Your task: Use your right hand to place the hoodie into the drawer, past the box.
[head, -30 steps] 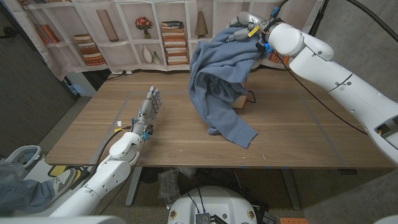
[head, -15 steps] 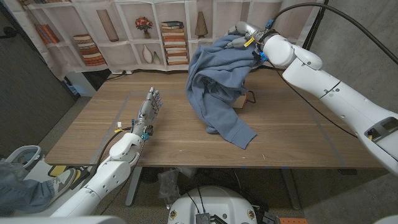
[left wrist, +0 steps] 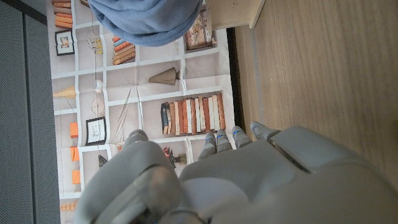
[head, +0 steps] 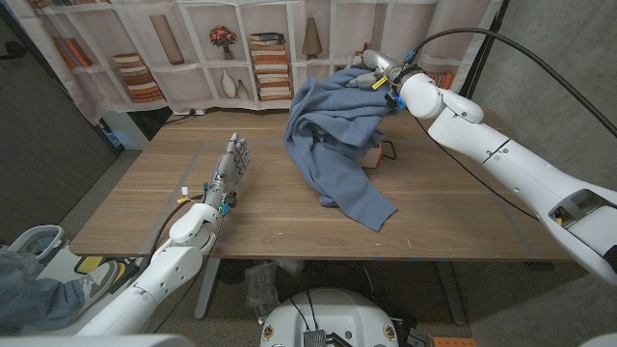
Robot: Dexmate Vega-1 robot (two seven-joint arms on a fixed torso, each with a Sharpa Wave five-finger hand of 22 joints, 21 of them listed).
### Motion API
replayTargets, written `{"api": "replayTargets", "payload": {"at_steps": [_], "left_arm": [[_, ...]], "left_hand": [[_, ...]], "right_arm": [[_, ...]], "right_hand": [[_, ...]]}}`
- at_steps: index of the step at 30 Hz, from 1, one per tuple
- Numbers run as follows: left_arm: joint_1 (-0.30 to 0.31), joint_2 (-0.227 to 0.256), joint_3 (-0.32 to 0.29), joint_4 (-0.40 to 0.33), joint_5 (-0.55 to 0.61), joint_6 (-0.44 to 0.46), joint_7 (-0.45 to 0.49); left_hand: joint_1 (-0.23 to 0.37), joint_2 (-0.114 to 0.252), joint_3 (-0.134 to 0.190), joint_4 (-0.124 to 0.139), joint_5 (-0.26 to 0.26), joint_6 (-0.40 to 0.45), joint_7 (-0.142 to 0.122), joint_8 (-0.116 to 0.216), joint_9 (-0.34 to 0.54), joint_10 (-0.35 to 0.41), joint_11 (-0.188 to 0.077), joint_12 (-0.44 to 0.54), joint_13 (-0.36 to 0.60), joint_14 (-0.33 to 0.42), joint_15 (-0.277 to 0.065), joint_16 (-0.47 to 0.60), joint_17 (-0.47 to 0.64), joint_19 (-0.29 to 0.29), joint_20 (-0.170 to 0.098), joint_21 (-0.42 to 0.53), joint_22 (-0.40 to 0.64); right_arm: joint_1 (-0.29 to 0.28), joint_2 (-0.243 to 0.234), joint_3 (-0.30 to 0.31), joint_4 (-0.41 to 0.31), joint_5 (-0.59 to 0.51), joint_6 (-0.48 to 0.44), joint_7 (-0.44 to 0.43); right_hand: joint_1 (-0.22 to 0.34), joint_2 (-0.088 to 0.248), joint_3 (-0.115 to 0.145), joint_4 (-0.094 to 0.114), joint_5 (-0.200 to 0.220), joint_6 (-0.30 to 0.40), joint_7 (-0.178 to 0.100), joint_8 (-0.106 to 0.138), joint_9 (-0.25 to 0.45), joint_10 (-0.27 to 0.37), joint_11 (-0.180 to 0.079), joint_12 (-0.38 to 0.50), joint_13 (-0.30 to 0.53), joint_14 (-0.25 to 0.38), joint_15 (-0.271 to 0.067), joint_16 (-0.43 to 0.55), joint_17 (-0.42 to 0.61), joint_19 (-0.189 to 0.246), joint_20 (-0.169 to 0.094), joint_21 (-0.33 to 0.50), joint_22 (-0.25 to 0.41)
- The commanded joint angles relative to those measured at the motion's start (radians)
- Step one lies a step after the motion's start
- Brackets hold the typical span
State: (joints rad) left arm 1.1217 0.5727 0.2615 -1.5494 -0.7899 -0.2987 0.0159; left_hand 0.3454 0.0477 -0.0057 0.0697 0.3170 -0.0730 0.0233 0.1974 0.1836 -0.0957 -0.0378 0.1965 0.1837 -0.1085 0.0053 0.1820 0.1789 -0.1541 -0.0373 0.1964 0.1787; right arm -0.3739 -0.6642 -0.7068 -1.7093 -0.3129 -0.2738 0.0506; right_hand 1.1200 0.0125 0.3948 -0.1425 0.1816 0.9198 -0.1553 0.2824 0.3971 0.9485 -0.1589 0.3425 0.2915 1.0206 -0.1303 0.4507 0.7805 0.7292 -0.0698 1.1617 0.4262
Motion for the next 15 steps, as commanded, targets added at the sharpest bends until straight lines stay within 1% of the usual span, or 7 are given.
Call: {"api": "replayTargets", "payload": {"at_steps": [1,9,15], "left_arm": [[-0.03,-0.003,0.008,0.023,-0.005,0.017,-0.013],[-0.039,-0.008,0.013,0.031,-0.003,0.021,-0.014],[-0.034,-0.011,0.011,0.027,-0.002,0.013,-0.007]], "left_hand": [[0.004,0.01,-0.004,0.001,-0.004,0.002,-0.001,0.001,0.004,-0.006,0.0,0.004,0.004,-0.008,-0.002,0.007,0.005,-0.007,-0.022,0.005,0.004],[0.005,0.011,-0.005,0.0,-0.004,0.002,-0.001,0.001,0.004,-0.005,0.0,0.005,0.004,-0.008,-0.001,0.006,0.005,-0.007,-0.023,0.005,0.004],[0.006,0.012,-0.006,0.0,-0.004,0.002,-0.002,0.001,0.004,-0.007,-0.002,0.004,0.004,-0.008,-0.001,0.006,0.005,-0.007,-0.024,0.005,0.004]], "right_arm": [[-0.009,0.021,-0.036,0.03,-0.079,0.028,-0.048],[-0.007,0.039,-0.047,0.039,-0.098,0.036,-0.039],[-0.005,0.047,-0.072,0.06,-0.141,0.046,-0.044]], "right_hand": [[0.136,0.144,0.009,0.0,0.004,0.012,-0.001,-0.001,0.005,0.008,-0.002,0.0,0.002,0.031,-0.091,0.0,0.004,-0.006,-0.16,0.009,0.001],[0.137,0.145,0.011,-0.001,0.005,0.013,-0.001,-0.003,0.005,0.008,-0.004,-0.002,0.003,0.03,-0.093,-0.002,0.005,-0.007,-0.16,0.011,-0.002],[0.135,0.144,0.01,-0.002,0.004,0.013,-0.001,-0.005,0.005,0.01,-0.004,-0.004,0.002,0.032,-0.092,-0.002,0.006,-0.008,-0.16,0.013,-0.004]]}}
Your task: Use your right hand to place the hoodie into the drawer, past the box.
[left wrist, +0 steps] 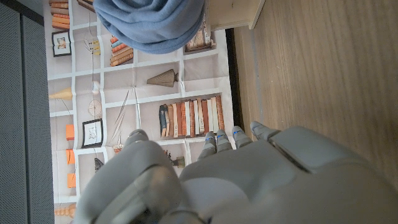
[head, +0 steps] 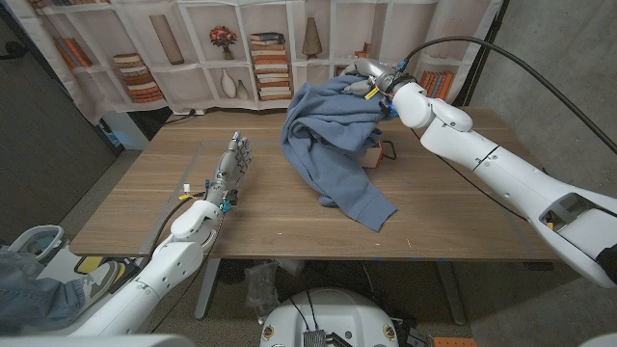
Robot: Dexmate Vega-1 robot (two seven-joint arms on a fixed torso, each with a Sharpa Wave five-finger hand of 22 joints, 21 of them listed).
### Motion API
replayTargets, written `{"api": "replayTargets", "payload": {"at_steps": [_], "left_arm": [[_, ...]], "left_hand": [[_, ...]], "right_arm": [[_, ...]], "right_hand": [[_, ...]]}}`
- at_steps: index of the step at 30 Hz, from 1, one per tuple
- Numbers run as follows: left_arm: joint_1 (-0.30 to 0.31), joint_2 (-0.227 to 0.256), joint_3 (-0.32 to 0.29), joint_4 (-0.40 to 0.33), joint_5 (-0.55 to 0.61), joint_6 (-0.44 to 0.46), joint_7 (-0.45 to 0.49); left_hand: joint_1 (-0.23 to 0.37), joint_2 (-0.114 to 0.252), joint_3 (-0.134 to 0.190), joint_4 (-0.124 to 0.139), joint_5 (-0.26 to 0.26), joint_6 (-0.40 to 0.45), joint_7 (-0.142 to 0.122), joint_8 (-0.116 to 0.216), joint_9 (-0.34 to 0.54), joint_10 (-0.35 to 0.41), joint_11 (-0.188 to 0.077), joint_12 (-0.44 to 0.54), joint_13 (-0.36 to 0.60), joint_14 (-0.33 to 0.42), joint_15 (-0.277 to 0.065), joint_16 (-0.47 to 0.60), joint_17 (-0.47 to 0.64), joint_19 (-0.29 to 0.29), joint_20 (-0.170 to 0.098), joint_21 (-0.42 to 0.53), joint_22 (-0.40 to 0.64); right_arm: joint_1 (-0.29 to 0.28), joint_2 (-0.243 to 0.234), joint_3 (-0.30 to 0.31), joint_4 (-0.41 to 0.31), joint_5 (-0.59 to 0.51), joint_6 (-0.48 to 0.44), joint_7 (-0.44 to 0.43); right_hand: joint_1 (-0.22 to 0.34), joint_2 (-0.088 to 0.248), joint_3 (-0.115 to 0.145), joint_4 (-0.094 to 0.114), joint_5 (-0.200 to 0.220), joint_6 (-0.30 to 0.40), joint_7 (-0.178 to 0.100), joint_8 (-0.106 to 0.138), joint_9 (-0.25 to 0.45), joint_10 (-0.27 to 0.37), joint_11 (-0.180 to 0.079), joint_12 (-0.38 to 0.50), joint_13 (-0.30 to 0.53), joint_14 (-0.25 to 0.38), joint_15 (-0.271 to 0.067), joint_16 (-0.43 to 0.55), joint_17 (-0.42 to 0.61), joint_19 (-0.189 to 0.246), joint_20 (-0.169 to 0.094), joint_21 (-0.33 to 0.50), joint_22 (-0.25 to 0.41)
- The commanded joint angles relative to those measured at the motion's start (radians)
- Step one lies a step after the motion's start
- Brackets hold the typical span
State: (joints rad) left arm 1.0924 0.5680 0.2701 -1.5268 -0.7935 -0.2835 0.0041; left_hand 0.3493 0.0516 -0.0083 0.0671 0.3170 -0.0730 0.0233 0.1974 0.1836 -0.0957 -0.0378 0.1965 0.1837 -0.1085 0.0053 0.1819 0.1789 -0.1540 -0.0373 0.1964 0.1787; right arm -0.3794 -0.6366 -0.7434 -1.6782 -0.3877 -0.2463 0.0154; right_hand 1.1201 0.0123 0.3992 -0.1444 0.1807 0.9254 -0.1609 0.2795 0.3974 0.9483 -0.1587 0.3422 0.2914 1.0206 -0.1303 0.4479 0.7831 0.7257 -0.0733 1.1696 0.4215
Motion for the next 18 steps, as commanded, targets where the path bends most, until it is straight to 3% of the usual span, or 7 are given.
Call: {"api": "replayTargets", "payload": {"at_steps": [1,18], "left_arm": [[-0.004,-0.007,0.002,0.004,0.002,-0.002,0.006],[-0.003,-0.018,0.01,0.01,0.004,-0.004,0.011]], "left_hand": [[0.002,0.008,-0.003,0.003,-0.004,0.002,-0.002,0.001,0.004,-0.006,-0.001,0.004,0.004,-0.009,-0.001,0.006,0.005,-0.007,-0.023,0.005,0.004],[0.004,0.01,-0.006,0.002,-0.005,0.002,-0.002,0.001,0.004,-0.006,-0.002,0.004,0.004,-0.009,-0.002,0.006,0.005,-0.007,-0.024,0.005,0.004]], "right_arm": [[0.001,0.022,-0.038,0.033,-0.071,0.021,-0.01],[0.005,0.045,-0.065,0.083,-0.104,0.053,0.003]], "right_hand": [[0.135,0.144,0.006,0.0,0.005,0.007,0.004,-0.001,0.006,0.01,-0.005,-0.004,0.003,0.031,-0.092,0.0,0.003,-0.004,-0.156,0.006,-0.001],[0.131,0.145,0.007,0.001,0.005,0.009,0.001,-0.004,0.007,0.014,-0.01,-0.009,0.006,0.033,-0.091,-0.003,0.005,-0.007,-0.157,0.012,-0.009]]}}
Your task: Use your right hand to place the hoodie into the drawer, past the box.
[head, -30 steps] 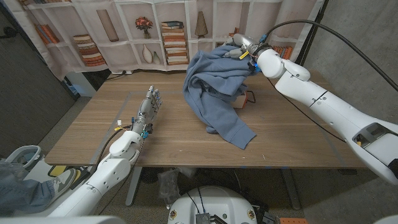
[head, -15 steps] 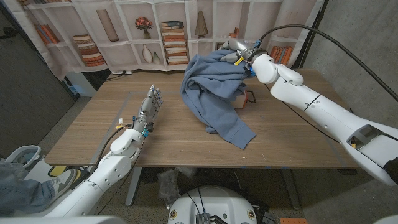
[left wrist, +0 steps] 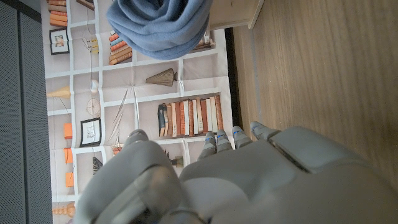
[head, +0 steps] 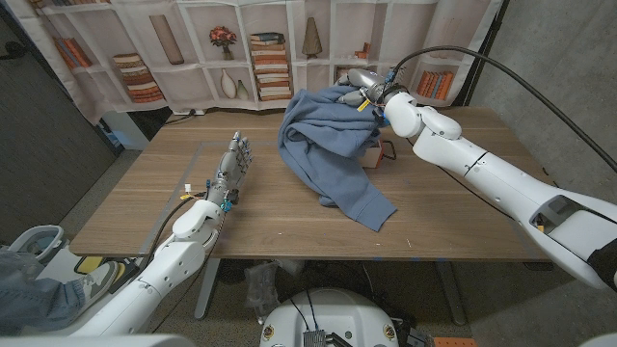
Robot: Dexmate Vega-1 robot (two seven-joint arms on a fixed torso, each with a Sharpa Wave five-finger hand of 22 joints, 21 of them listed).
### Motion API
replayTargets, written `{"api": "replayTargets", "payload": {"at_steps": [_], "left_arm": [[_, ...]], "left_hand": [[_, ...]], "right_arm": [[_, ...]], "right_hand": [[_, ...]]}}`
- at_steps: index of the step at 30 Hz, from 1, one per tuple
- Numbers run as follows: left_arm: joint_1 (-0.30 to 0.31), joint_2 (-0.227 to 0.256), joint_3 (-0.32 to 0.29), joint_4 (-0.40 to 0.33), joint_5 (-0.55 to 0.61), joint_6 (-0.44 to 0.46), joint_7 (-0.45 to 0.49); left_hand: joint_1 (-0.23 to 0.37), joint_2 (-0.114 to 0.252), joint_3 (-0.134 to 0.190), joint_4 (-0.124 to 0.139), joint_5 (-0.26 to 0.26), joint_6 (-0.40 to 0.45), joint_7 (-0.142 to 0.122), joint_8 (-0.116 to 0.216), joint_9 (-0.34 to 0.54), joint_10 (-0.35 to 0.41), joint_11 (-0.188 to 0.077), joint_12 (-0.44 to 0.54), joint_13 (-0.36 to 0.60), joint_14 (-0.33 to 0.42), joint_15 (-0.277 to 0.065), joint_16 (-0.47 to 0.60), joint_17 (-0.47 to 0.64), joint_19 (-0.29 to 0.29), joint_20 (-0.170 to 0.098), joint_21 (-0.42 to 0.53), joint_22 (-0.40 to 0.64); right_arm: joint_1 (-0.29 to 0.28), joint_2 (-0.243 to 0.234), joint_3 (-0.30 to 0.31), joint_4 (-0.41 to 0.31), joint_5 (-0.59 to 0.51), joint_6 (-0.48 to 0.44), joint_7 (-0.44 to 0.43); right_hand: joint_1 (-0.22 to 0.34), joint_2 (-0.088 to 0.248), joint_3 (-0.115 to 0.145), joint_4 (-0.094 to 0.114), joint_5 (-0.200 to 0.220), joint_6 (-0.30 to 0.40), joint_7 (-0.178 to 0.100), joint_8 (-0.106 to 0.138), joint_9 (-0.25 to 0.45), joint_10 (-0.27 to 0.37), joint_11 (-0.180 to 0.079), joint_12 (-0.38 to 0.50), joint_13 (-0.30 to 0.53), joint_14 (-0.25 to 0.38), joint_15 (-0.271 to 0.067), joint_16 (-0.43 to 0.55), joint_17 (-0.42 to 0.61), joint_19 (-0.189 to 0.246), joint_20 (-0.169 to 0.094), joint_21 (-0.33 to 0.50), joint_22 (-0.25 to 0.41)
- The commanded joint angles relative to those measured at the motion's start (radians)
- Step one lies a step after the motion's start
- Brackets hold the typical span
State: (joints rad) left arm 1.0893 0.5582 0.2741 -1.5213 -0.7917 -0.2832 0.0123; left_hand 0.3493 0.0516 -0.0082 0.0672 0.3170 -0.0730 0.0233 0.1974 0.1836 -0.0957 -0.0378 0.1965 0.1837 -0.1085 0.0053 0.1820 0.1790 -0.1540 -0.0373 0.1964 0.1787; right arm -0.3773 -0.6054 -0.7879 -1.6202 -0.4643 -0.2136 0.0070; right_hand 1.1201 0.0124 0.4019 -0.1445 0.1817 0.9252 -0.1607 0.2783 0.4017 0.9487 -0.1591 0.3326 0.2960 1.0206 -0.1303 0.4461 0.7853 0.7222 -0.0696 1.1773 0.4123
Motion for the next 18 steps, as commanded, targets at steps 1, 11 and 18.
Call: {"api": "replayTargets", "payload": {"at_steps": [1,11,18], "left_arm": [[0.001,-0.008,0.006,0.004,0.003,-0.005,0.003],[0.008,-0.013,0.009,0.006,0.002,-0.01,0.002],[0.007,-0.016,0.014,0.01,0.002,-0.009,-0.001]], "left_hand": [[0.004,0.01,-0.006,0.002,-0.005,0.002,-0.001,0.001,0.004,-0.005,-0.002,0.005,0.004,-0.009,-0.002,0.006,0.005,-0.008,-0.024,0.005,0.004],[0.005,0.011,-0.008,0.002,-0.005,0.001,-0.001,0.001,0.004,-0.006,-0.002,0.004,0.004,-0.01,-0.001,0.006,0.005,-0.007,-0.024,0.006,0.004],[0.006,0.011,-0.009,0.002,-0.005,0.001,-0.001,0.001,0.004,-0.006,0.0,0.004,0.004,-0.009,-0.002,0.006,0.005,-0.007,-0.024,0.006,0.004]], "right_arm": [[0.003,0.016,-0.022,0.025,-0.028,0.022,0.013],[0.004,0.027,-0.06,0.03,-0.105,0.011,0.005],[0.005,0.041,-0.069,0.052,-0.116,0.021,0.008]], "right_hand": [[0.131,0.145,0.005,0.001,0.004,0.011,0.002,-0.003,0.003,0.014,-0.007,0.001,0.001,0.033,-0.091,-0.001,0.003,-0.004,-0.16,0.004,0.0],[0.128,0.144,0.004,0.001,0.004,0.008,0.002,-0.005,0.005,0.013,-0.005,-0.001,0.004,0.033,-0.091,-0.003,0.001,-0.005,-0.16,0.007,-0.004],[0.128,0.145,0.006,0.001,0.005,0.008,0.0,-0.006,0.005,0.012,-0.009,-0.003,0.006,0.031,-0.092,-0.005,0.002,-0.007,-0.16,0.008,-0.006]]}}
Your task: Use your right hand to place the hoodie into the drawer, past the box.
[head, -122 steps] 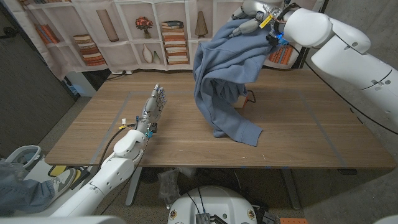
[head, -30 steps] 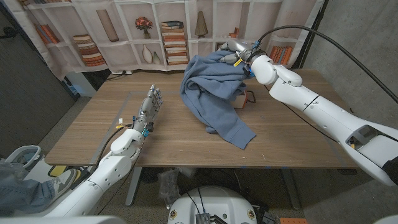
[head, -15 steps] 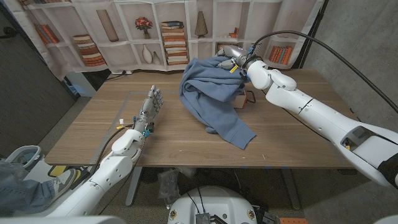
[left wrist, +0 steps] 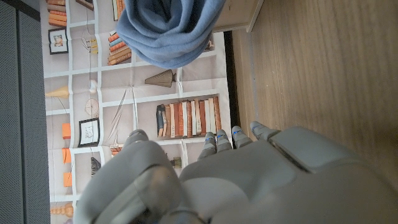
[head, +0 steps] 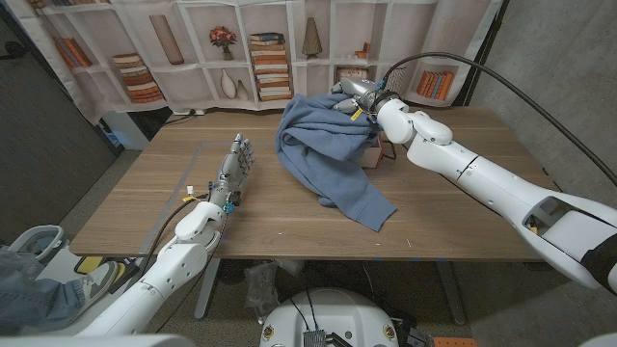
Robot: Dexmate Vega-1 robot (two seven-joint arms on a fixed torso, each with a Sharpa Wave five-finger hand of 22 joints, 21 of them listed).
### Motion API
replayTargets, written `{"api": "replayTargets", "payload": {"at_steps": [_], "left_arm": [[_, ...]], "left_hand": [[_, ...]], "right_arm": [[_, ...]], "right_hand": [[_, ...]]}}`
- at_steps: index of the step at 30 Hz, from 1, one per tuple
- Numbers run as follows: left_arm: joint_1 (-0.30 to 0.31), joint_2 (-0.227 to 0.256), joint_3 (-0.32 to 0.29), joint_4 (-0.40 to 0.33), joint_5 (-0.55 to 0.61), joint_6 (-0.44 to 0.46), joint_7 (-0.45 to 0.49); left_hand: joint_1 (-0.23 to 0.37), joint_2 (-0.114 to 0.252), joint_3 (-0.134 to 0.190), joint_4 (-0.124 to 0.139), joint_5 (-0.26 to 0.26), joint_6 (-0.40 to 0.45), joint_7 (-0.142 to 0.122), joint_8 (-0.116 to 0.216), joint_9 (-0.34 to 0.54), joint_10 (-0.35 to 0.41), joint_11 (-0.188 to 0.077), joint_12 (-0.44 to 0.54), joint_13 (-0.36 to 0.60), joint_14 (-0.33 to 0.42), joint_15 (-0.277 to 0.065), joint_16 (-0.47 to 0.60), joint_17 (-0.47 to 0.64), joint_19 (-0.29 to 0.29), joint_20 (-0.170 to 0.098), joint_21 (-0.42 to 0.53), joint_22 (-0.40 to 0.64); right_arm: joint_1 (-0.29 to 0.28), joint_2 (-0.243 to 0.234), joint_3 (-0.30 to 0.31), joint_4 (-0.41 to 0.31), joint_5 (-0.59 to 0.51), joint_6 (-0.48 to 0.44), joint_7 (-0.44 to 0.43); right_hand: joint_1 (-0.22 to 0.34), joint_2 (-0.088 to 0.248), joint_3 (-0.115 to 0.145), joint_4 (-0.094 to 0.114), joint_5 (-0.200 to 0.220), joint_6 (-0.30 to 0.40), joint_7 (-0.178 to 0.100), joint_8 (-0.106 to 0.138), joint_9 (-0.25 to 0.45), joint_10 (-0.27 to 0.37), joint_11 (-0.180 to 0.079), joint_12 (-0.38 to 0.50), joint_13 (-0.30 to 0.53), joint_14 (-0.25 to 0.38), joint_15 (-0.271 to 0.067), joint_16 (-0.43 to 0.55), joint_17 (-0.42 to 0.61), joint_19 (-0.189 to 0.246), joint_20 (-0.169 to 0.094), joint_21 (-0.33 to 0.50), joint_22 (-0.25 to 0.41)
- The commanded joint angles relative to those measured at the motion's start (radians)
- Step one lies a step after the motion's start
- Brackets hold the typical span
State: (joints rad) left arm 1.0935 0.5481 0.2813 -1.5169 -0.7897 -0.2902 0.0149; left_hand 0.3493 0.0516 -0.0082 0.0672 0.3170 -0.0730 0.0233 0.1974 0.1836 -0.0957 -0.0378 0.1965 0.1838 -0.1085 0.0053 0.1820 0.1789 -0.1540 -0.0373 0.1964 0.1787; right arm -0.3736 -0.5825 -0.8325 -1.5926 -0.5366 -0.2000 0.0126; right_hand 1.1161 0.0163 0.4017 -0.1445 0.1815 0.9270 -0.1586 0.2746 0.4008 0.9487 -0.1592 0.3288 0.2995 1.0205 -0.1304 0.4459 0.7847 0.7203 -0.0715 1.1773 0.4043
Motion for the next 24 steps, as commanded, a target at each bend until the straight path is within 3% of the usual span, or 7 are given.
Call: {"api": "replayTargets", "payload": {"at_steps": [1,10,17,19,21,24], "left_arm": [[0.003,-0.006,0.008,0.005,0.0,-0.002,-0.004],[0.016,-0.004,0.007,-0.009,0.004,-0.002,0.008],[0.028,0.001,0.007,-0.023,0.005,0.003,0.018],[0.03,0.002,0.006,-0.025,0.005,0.004,0.02],[0.032,0.004,0.005,-0.028,0.005,0.004,0.022],[0.035,0.006,0.002,-0.031,0.004,0.004,0.023]], "left_hand": [[0.006,0.011,-0.009,0.002,-0.005,0.001,-0.001,0.0,0.004,-0.005,-0.001,0.005,0.004,-0.009,-0.002,0.006,0.005,-0.007,-0.025,0.006,0.004],[0.006,0.012,-0.01,0.002,-0.006,0.002,-0.002,0.001,0.004,-0.006,0.0,0.004,0.004,-0.009,0.0,0.006,0.005,-0.008,-0.023,0.005,0.004],[0.007,0.013,-0.011,0.002,-0.006,0.001,-0.001,0.001,0.004,-0.005,-0.003,0.005,0.004,-0.009,0.0,0.006,0.005,-0.008,-0.023,0.005,0.004],[0.007,0.013,-0.011,0.002,-0.006,0.002,-0.001,0.001,0.004,-0.005,-0.002,0.005,0.004,-0.009,0.0,0.007,0.005,-0.008,-0.023,0.006,0.004],[0.007,0.013,-0.012,0.002,-0.006,0.002,-0.001,0.001,0.004,-0.006,-0.002,0.004,0.004,-0.009,0.0,0.006,0.005,-0.008,-0.023,0.005,0.004],[0.007,0.013,-0.012,0.002,-0.006,0.002,0.0,0.001,0.004,-0.006,-0.002,0.004,0.004,-0.009,0.0,0.006,0.005,-0.008,-0.023,0.005,0.004]], "right_arm": [[0.001,0.02,-0.026,0.027,-0.045,0.009,0.002],[-0.001,0.023,-0.026,0.039,-0.038,0.024,0.013],[0.004,0.019,-0.035,0.046,-0.039,0.042,0.033],[0.005,0.019,-0.035,0.047,-0.038,0.047,0.037],[0.007,0.019,-0.037,0.047,-0.04,0.048,0.046],[0.011,0.022,-0.04,0.051,-0.041,0.053,0.053]], "right_hand": [[0.133,0.14,0.006,0.0,0.005,0.006,-0.002,-0.003,0.006,0.012,-0.01,0.001,0.002,0.031,-0.093,-0.005,0.003,-0.005,-0.158,0.009,0.001],[0.13,0.138,0.006,-0.001,0.006,0.0,-0.003,-0.006,0.008,0.011,-0.005,-0.003,0.005,0.025,-0.09,-0.009,0.004,-0.007,-0.158,0.012,-0.004],[0.101,0.124,-0.003,0.009,0.004,-0.022,0.0,-0.024,0.001,-0.029,-0.001,-0.023,0.011,-0.004,-0.087,-0.026,0.0,-0.037,-0.157,0.007,-0.014],[0.079,0.11,-0.016,0.015,0.003,-0.031,0.004,-0.03,-0.001,-0.037,0.002,-0.03,0.01,-0.013,-0.087,-0.031,-0.002,-0.045,-0.156,0.008,-0.018],[0.029,0.079,-0.049,0.033,-0.003,-0.044,0.005,-0.037,-0.004,-0.042,0.002,-0.036,0.009,-0.015,-0.082,-0.033,-0.005,-0.052,-0.154,0.009,-0.023],[-0.012,0.064,-0.065,0.042,-0.003,-0.081,0.004,-0.053,-0.008,-0.071,0.016,-0.055,0.009,-0.037,-0.085,-0.05,-0.016,-0.067,-0.155,0.001,-0.04]]}}
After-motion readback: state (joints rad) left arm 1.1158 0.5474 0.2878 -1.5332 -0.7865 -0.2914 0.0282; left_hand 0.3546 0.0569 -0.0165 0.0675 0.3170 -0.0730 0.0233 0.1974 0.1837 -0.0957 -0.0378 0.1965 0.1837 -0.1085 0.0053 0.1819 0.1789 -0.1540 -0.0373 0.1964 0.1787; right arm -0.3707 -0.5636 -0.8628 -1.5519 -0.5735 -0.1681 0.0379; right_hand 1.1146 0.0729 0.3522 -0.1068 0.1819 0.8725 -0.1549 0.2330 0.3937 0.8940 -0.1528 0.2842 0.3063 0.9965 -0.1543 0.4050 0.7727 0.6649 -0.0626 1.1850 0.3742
